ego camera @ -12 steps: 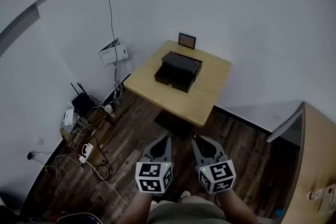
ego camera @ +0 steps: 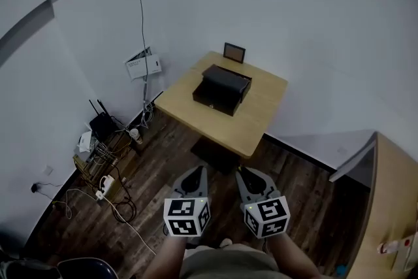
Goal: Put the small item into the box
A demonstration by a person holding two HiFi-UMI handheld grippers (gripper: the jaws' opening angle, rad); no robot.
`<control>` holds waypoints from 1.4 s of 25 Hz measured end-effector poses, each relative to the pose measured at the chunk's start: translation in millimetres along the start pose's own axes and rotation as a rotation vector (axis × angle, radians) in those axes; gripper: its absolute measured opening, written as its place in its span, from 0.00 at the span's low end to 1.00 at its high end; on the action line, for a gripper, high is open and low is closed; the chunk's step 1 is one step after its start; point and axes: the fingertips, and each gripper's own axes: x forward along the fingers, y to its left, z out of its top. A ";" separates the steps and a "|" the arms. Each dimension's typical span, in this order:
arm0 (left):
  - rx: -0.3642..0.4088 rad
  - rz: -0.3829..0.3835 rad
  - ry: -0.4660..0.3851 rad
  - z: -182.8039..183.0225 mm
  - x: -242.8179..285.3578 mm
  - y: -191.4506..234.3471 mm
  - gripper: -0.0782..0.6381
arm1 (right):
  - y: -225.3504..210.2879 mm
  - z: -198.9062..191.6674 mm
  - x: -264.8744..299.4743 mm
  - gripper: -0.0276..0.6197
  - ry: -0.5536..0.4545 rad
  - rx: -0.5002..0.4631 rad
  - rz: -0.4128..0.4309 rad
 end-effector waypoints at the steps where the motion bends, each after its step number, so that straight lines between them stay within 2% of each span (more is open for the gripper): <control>1: -0.006 -0.001 -0.001 -0.6 -0.1 -1.6 0.11 | -1.4 -0.6 -0.5 0.10 0.000 0.006 0.003; 6: -0.042 -0.008 -0.005 -6.0 1.0 -7.7 0.11 | -6.6 -2.0 -0.6 0.11 -0.004 0.062 0.028; 11: -0.047 0.000 0.030 -15.6 4.7 -6.6 0.11 | -10.2 -5.2 3.2 0.10 0.018 0.060 0.028; 17: -0.044 0.013 0.040 -10.2 25.3 4.7 0.11 | -21.5 -8.3 20.6 0.10 0.039 0.073 0.023; 27: -0.038 -0.029 0.049 16.1 113.1 51.6 0.11 | -59.3 15.0 111.0 0.10 0.022 0.087 -0.005; 35: -0.029 -0.059 0.077 47.9 182.6 105.2 0.11 | -79.9 38.5 193.7 0.10 0.044 0.081 -0.053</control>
